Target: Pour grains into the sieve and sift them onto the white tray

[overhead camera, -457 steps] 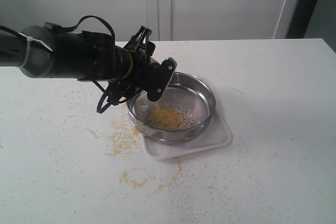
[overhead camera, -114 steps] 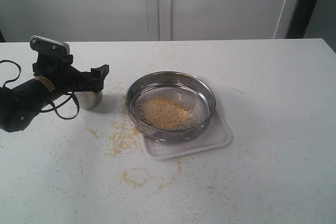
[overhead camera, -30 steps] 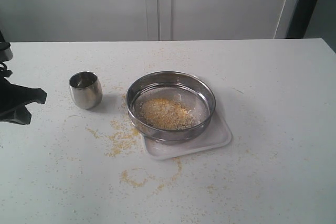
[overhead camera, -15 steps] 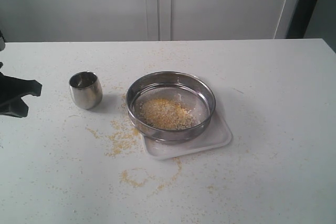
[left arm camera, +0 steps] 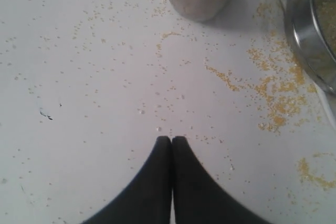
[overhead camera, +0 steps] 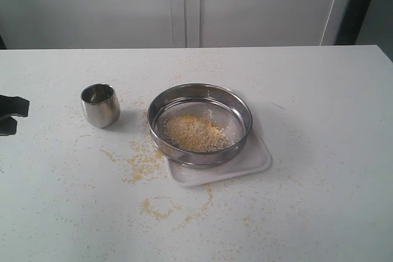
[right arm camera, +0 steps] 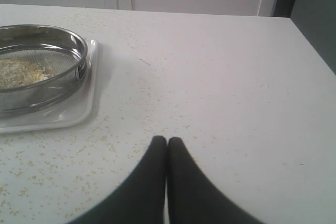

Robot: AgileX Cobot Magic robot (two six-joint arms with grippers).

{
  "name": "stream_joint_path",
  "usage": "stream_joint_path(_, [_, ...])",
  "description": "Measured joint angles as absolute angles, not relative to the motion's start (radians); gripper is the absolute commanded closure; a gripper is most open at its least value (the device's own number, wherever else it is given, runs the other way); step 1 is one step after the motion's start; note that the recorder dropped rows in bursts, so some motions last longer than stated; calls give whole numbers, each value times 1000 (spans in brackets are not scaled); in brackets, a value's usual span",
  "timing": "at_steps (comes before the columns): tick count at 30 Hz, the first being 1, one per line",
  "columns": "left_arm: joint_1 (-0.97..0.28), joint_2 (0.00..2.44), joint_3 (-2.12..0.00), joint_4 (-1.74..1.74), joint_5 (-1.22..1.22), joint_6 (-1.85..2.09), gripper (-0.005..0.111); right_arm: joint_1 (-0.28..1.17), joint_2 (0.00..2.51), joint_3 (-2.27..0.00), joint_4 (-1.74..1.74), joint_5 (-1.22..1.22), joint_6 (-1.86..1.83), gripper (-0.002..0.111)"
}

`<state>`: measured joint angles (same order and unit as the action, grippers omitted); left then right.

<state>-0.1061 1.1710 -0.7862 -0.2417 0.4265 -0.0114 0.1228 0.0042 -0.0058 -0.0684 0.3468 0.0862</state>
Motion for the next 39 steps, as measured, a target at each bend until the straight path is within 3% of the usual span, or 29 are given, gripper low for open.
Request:
stream_joint_path(16, [-106, 1041, -637, -269, 440, 0, 107, 123, 4, -6, -68, 347, 86, 108])
stream_joint_path(39, [-106, 1019, -635, -271, 474, 20, 107, 123, 4, -6, -68, 347, 86, 108])
